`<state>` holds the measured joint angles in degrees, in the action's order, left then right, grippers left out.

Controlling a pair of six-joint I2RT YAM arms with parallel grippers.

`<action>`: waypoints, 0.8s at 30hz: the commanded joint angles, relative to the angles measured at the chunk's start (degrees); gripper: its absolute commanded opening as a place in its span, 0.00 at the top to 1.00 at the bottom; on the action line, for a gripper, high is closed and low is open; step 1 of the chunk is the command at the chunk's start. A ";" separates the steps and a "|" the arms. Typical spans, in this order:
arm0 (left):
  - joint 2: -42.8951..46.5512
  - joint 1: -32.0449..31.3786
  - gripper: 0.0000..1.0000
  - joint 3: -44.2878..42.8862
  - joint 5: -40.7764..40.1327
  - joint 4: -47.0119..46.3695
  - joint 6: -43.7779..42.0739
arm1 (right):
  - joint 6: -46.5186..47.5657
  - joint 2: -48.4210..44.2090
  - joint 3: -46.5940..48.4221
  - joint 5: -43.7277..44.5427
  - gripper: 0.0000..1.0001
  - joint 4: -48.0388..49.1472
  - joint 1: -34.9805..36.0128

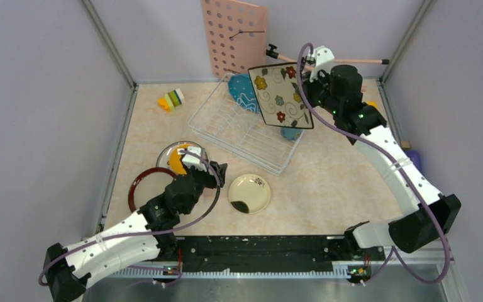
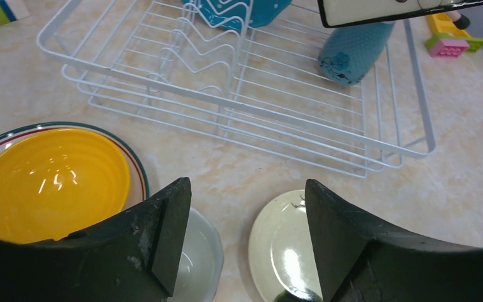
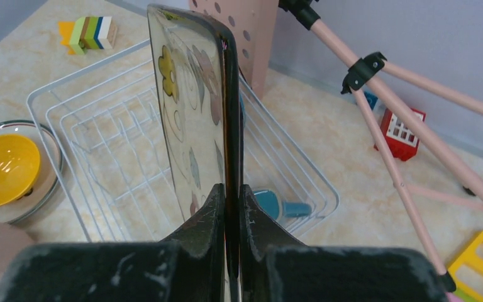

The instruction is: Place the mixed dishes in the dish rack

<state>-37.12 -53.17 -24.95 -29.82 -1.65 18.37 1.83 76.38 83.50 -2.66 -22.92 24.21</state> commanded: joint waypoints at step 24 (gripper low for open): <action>4.14 0.34 0.31 7.80 -8.14 -11.15 0.53 | 29.74 22.73 24.79 14.64 1.00 23.09 11.90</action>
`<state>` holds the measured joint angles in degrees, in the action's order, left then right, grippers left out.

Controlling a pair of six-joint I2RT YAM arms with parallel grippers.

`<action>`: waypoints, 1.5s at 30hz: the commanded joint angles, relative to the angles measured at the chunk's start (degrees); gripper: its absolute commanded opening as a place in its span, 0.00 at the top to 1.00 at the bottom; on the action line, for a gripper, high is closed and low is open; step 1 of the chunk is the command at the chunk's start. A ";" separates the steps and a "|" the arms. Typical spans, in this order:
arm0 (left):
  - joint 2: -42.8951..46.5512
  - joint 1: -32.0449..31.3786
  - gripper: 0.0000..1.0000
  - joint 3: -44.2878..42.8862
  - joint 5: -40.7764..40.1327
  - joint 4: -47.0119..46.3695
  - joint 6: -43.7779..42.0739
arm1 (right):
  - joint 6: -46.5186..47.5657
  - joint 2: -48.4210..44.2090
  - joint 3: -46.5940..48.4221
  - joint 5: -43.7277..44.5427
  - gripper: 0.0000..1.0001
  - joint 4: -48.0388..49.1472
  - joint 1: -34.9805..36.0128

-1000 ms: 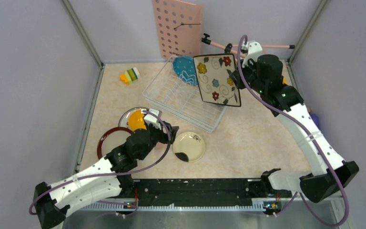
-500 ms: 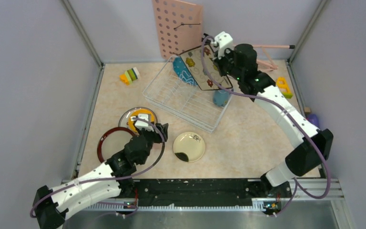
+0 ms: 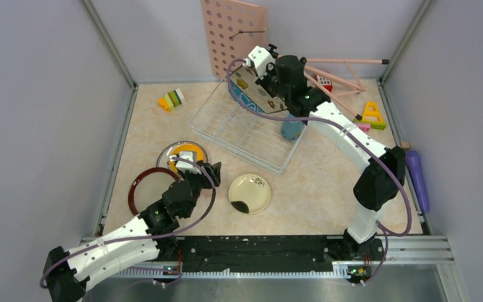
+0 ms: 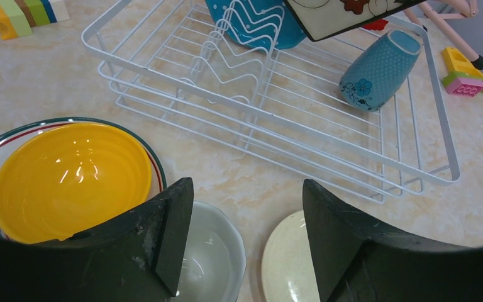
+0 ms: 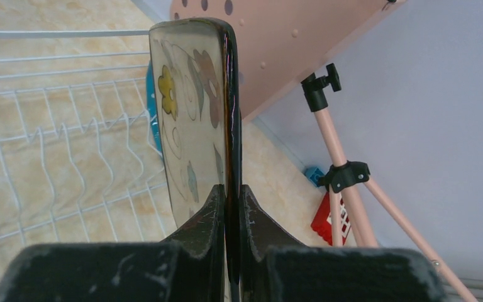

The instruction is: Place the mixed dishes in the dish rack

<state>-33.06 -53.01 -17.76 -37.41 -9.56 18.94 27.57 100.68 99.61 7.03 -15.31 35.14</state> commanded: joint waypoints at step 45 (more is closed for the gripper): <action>-1.49 0.19 0.31 0.36 -0.65 -2.73 -0.04 | 13.57 24.18 41.89 12.64 1.00 -8.57 6.56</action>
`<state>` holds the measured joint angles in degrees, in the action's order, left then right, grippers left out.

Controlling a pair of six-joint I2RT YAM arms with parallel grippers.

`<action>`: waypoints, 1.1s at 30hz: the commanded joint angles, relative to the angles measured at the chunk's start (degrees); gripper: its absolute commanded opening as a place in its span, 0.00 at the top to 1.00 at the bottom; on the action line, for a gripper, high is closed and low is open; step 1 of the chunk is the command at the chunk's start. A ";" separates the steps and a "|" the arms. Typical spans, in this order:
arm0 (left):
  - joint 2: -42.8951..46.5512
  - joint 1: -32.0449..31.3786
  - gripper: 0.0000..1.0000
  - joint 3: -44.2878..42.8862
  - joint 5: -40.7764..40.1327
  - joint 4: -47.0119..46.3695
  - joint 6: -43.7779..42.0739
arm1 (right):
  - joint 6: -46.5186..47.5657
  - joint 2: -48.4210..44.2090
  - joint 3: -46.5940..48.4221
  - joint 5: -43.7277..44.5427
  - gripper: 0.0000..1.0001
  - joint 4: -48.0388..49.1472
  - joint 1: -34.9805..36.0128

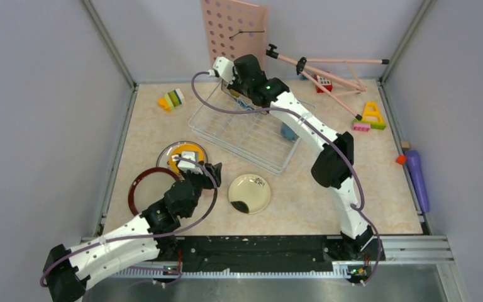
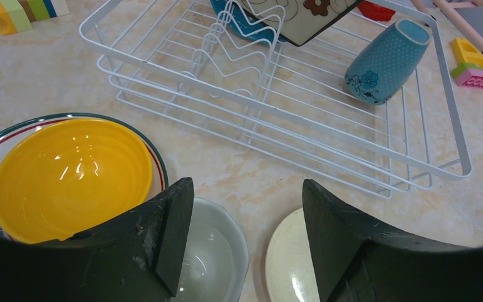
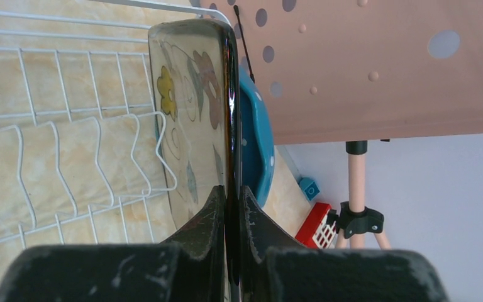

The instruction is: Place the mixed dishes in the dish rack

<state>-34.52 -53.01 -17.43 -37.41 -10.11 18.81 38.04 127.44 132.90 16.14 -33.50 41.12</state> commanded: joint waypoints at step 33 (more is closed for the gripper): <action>-1.22 0.19 0.31 -0.46 -0.38 -1.76 -0.09 | 2.14 2.24 5.73 7.16 0.49 13.22 1.06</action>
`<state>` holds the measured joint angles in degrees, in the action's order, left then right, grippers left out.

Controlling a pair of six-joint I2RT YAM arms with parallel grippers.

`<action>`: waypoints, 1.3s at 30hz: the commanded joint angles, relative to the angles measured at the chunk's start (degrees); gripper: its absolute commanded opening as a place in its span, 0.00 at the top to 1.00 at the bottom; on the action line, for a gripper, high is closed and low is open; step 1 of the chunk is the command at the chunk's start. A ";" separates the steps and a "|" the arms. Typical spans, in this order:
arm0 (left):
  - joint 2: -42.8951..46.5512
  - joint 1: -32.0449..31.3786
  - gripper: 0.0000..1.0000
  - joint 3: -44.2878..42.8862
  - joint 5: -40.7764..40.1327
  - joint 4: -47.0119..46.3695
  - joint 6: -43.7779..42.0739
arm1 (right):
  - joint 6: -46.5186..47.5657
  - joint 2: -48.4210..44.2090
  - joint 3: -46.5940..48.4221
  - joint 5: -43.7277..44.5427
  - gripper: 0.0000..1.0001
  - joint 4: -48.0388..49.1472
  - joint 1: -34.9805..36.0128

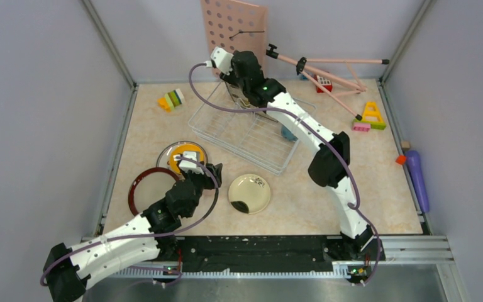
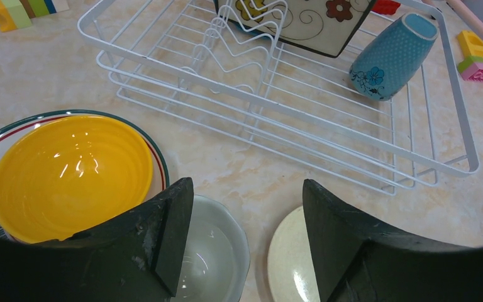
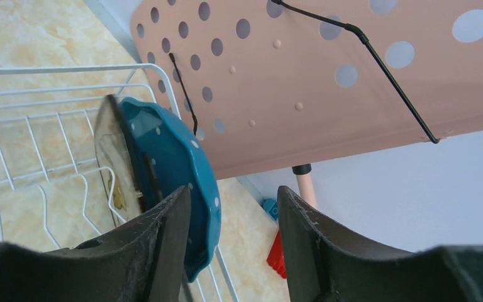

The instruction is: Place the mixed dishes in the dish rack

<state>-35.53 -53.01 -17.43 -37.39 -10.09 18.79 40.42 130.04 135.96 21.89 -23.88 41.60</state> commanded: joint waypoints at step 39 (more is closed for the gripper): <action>-1.96 0.19 0.30 -0.84 0.52 -2.07 -0.06 | -13.97 -31.43 -41.83 -20.37 0.33 3.93 -9.37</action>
<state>-36.91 -53.01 -17.45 -37.04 -10.00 18.79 27.18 99.00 94.15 5.41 -23.90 32.58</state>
